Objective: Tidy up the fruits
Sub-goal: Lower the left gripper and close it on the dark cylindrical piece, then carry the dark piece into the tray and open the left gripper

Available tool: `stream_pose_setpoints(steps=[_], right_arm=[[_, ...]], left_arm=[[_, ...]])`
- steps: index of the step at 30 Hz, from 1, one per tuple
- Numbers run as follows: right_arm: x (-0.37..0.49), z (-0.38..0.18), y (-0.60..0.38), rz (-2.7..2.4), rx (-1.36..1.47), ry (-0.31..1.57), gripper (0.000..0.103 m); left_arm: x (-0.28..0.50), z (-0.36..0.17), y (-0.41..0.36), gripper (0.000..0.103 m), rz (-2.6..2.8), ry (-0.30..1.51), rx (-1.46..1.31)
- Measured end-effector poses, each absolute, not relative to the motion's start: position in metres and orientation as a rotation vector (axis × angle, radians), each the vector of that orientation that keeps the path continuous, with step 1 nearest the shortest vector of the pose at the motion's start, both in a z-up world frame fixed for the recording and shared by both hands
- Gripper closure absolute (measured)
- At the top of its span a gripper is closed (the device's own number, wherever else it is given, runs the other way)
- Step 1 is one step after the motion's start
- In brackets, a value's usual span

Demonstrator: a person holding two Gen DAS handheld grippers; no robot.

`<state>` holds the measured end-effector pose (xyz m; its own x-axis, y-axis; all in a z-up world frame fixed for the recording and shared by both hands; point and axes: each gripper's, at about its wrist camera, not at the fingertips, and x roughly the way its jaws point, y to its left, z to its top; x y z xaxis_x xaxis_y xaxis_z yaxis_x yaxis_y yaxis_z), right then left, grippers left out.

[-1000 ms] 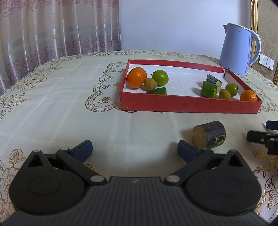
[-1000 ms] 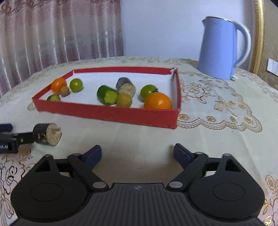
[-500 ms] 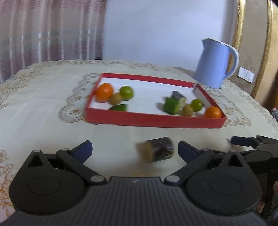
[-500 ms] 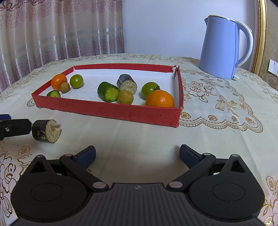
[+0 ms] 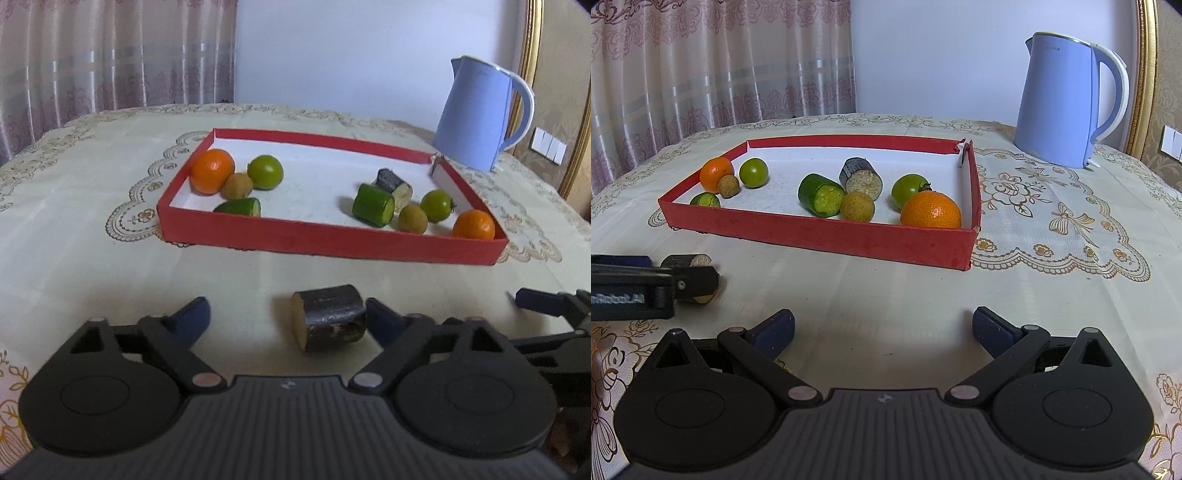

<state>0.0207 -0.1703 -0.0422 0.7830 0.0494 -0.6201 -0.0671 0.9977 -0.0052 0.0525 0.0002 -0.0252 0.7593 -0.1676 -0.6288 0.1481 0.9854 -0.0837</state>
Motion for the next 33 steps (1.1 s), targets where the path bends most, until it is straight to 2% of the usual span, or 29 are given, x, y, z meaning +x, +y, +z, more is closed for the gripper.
stream_pose_setpoints(steps=[3, 6, 7, 8, 19, 33], right_arm=[[0.021, -0.042, -0.170, 0.063, -0.028, 0.668, 0.000], [0.021, -0.042, -0.170, 0.063, -0.027, 0.668, 0.000], [0.020, -0.042, -0.170, 0.063, -0.027, 0.668, 0.000], [0.021, -0.042, -0.170, 0.063, -0.027, 0.668, 0.000], [0.021, -0.042, -0.170, 0.063, -0.027, 0.668, 0.000], [0.021, -0.042, -0.170, 0.063, -0.027, 0.669, 0.000]], left_arm=[[0.050, -0.027, -0.003, 0.023, -0.174, 0.671, -0.008], [0.045, -0.028, -0.010, 0.047, -0.190, 0.654, 0.032], [0.044, -0.028, -0.013, 0.063, -0.189, 0.644, 0.061], [0.043, -0.029, -0.016, 0.073, -0.188, 0.633, 0.088], [0.041, -0.026, -0.011, 0.073, -0.218, 0.617, 0.083], [0.079, 0.015, -0.011, 0.073, -0.243, 0.545, 0.058]])
